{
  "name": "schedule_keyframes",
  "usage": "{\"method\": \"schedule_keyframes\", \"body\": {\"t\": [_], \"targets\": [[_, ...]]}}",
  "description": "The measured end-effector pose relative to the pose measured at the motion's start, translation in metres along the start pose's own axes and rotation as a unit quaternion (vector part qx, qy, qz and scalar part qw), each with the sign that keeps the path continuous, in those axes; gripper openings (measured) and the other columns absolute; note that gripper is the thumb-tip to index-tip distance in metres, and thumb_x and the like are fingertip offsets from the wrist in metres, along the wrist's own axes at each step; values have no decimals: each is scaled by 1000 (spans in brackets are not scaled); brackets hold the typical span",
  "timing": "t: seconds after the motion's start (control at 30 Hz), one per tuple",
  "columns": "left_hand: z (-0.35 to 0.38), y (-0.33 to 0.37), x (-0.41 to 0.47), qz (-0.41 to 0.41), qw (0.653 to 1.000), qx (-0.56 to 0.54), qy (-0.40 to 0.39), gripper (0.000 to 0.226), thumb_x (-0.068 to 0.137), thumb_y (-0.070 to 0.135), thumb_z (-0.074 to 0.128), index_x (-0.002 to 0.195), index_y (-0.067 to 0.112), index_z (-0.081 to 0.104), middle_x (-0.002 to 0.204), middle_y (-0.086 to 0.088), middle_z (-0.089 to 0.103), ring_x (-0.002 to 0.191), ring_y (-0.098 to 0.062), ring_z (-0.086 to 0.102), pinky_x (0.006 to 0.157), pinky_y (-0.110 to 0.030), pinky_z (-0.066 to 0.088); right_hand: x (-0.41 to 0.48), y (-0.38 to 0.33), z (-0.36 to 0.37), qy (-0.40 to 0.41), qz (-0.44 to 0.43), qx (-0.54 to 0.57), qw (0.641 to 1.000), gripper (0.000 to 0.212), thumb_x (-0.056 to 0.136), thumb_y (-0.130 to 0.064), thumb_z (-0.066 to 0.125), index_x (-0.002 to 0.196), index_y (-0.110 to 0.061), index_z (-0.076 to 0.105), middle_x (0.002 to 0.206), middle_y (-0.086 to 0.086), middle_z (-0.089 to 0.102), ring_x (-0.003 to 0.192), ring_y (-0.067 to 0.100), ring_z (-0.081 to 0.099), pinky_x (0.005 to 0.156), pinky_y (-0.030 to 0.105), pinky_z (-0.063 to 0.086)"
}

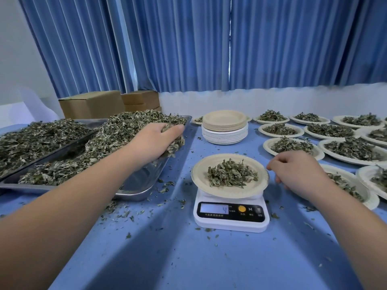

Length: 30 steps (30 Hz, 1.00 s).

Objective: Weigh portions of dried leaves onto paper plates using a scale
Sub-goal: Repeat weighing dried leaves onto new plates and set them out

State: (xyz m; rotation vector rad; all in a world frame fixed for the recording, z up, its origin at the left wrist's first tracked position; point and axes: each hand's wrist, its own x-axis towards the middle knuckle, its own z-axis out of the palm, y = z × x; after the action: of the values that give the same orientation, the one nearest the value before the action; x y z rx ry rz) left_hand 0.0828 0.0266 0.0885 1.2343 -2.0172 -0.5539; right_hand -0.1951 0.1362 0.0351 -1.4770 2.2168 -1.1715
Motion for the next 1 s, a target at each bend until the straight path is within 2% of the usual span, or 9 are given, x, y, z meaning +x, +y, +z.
{"method": "schedule_keyframes", "body": {"t": [0.07, 0.27, 0.37, 0.5, 0.57, 0.67, 0.8, 0.93, 1.0], "targets": [[14, 18, 7, 17, 1000, 1, -5, 50, 93, 60, 47, 70, 16, 54, 50, 13, 57, 44, -1, 51, 48, -23, 40, 1, 1, 0, 1, -4, 1, 1000, 24, 86, -12, 50, 87, 2, 69, 69, 15, 68, 54, 21, 46, 52, 28, 41], [61, 52, 17, 17, 995, 46, -91, 66, 92, 68, 36, 113, 10, 61, 81, -5, 65, 76, -16, 63, 63, -24, 37, 4, 3, 0, -4, -13, -9, 1000, 23, 86, -14, 52, 86, 3, 67, 77, 22, 67, 55, 21, 44, 53, 29, 39], [73, 60, 18, 18, 991, 81, -101, 59, 94, 65, 34, 110, 15, 61, 85, 0, 61, 84, -19, 58, 65, -30, 38, 5, 2, 1, -5, -22, -16, 1000, 22, 86, -16, 55, 83, 2, 67, 78, 23, 67, 55, 21, 44, 53, 29, 39], [77, 66, 15, 1, 975, 136, -177, 68, 95, 67, 24, 139, 22, 49, 139, 0, 52, 122, -21, 48, 89, -26, 28, 5, 3, 0, 9, -36, -7, 999, 22, 85, -15, 55, 82, 2, 67, 77, 23, 67, 57, 21, 47, 57, 31, 44], [78, 68, 12, 1, 968, 158, -197, 74, 93, 71, 20, 143, 23, 45, 150, 1, 42, 135, -22, 40, 93, -29, 28, 5, 4, -1, 13, -39, -6, 999, 21, 86, -16, 56, 80, -1, 69, 71, 18, 66, 58, 23, 52, 60, 34, 50], [80, 72, 7, -21, 969, 136, -204, 80, 89, 76, 18, 143, 24, 46, 148, -1, 43, 130, -24, 44, 91, -34, 37, 4, 2, -1, 11, -39, -7, 999, 20, 87, -16, 56, 74, -10, 70, 64, 4, 65, 58, 21, 57, 62, 32, 52], [76, 71, 4, -23, 977, 112, -178, 79, 89, 76, 16, 140, 26, 48, 135, -2, 54, 109, -22, 57, 94, -41, 48, 4, 2, -1, 9, -36, -6, 999, 21, 87, -17, 56, 73, -13, 70, 62, 3, 66, 54, 18, 56, 60, 30, 51], [69, 57, 4, 19, 989, 113, -98, 73, 90, 74, 18, 127, 25, 57, 119, 0, 63, 104, -21, 61, 93, -44, 51, 4, 3, -1, 11, -35, -1, 999, 21, 88, -19, 57, 72, -12, 69, 63, 6, 67, 52, 19, 55, 56, 30, 50], [66, 48, 5, 18, 998, 46, -46, 65, 92, 70, 26, 112, 21, 64, 109, 0, 67, 97, -22, 63, 89, -45, 52, 4, 3, 0, 12, -35, -8, 999, 21, 87, -19, 57, 72, -12, 69, 63, 7, 67, 50, 19, 54, 54, 29, 49]]}}
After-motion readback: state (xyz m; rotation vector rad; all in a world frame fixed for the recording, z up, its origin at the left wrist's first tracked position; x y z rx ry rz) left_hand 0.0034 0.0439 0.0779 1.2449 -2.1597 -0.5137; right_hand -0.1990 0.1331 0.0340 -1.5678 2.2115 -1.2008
